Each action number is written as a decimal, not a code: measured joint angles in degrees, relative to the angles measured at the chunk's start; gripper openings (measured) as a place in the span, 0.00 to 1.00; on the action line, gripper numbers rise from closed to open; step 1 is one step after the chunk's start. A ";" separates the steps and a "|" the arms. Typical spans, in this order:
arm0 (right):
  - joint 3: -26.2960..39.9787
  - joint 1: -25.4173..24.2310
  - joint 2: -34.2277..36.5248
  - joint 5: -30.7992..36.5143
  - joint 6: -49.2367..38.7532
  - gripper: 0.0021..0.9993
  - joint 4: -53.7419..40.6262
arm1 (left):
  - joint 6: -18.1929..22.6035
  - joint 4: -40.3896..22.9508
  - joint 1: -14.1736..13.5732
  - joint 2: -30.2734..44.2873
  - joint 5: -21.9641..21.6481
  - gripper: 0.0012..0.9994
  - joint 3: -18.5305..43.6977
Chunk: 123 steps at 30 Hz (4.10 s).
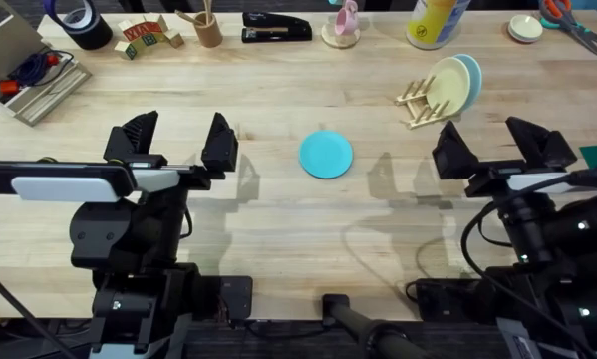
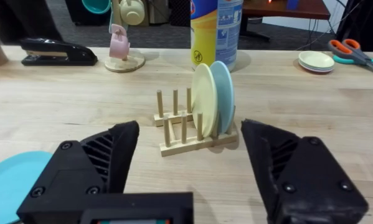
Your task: Pick up the plates from the table one by one and place each into a slot on the dish rack.
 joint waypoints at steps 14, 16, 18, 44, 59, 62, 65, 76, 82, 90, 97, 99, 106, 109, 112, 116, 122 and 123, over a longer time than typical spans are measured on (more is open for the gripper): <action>0.04 0.00 0.00 0.00 0.00 0.99 -0.48 | 0.00 -0.04 0.00 0.00 0.02 0.99 0.00; 0.06 0.00 0.00 0.00 0.00 0.99 -0.52 | -0.01 0.00 0.00 0.00 0.02 0.99 0.00; 0.07 0.00 0.00 0.00 0.04 0.99 -0.52 | 0.00 0.04 0.00 0.00 0.02 0.99 0.00; 31.81 0.00 5.13 0.00 -1.22 0.99 -24.82 | 1.79 -30.79 0.02 7.06 -0.42 0.99 37.59; 69.61 0.00 37.89 0.00 -1.86 0.99 -58.83 | 1.92 -69.34 0.01 40.71 -0.06 0.99 82.12; 75.68 0.00 44.24 0.00 -1.89 0.99 -64.23 | 1.90 -75.25 0.02 46.34 0.89 0.99 88.25; 81.13 0.00 49.99 -0.03 -2.01 0.99 -68.18 | 1.91 -80.14 0.02 51.89 2.28 0.99 93.02; 94.17 0.00 63.86 -1.73 -2.01 0.99 -75.83 | 1.92 -88.78 0.02 67.34 5.42 0.99 102.59; 94.25 0.00 65.09 -1.73 -2.01 0.99 -76.06 | 1.92 -89.21 0.02 68.13 5.68 0.99 102.82; 94.27 0.00 65.09 -1.73 -2.01 0.99 -76.08 | 1.92 -89.24 0.02 68.13 5.70 0.99 102.84; 94.27 0.00 65.09 -1.73 -2.01 0.99 -76.08 | 1.90 -89.67 0.02 68.13 5.94 0.38 102.84; 94.27 0.00 65.09 -1.73 -2.01 0.99 -76.08 | 2.08 -89.88 0.02 68.13 6.48 0.08 102.84; 94.27 0.00 65.09 -1.73 -2.01 0.99 -76.08 | 2.12 -90.13 0.02 68.13 11.17 0.04 102.84; 94.27 0.00 65.09 -1.73 -2.01 0.99 -76.08 | 2.12 -90.27 0.02 68.13 14.74 0.04 102.84; 94.27 0.00 65.09 -1.73 -2.01 0.99 -76.08 | 2.12 -90.89 0.56 68.30 19.39 0.04 102.84; 94.27 0.00 65.09 -1.73 -2.01 0.99 -76.08 | 2.22 -91.22 2.28 69.64 25.46 0.04 102.74; 94.27 0.00 65.09 -1.73 -2.01 0.99 -76.08 | 4.52 -88.64 5.26 71.43 34.99 0.04 97.89; 94.27 0.00 65.09 -1.73 -2.01 0.99 -76.08 | 4.91 -87.85 5.88 71.43 36.50 0.04 96.43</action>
